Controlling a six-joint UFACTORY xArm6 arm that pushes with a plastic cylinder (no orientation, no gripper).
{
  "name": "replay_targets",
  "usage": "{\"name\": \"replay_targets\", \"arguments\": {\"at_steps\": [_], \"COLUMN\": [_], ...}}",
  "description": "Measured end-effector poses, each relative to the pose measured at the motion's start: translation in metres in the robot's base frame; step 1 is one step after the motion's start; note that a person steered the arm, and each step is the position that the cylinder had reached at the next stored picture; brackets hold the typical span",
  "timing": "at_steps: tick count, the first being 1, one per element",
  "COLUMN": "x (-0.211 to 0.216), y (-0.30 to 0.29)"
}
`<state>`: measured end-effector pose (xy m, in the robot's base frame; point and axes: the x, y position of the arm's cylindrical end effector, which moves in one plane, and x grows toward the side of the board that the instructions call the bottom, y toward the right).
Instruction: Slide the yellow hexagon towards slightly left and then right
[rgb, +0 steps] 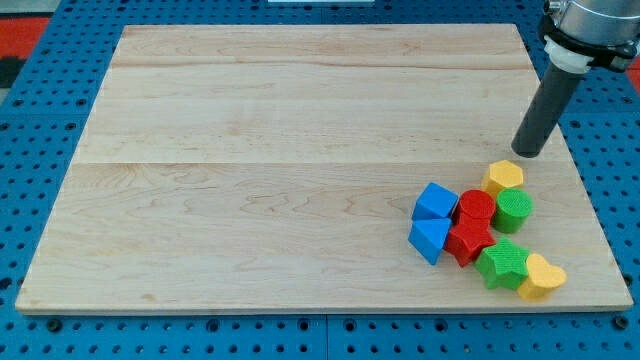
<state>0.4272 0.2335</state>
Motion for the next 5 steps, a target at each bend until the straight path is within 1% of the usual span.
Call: {"name": "replay_targets", "arguments": {"at_steps": [2, 3, 5], "x": [0.024, 0.026, 0.025], "y": [-0.001, -0.014, -0.065]}}
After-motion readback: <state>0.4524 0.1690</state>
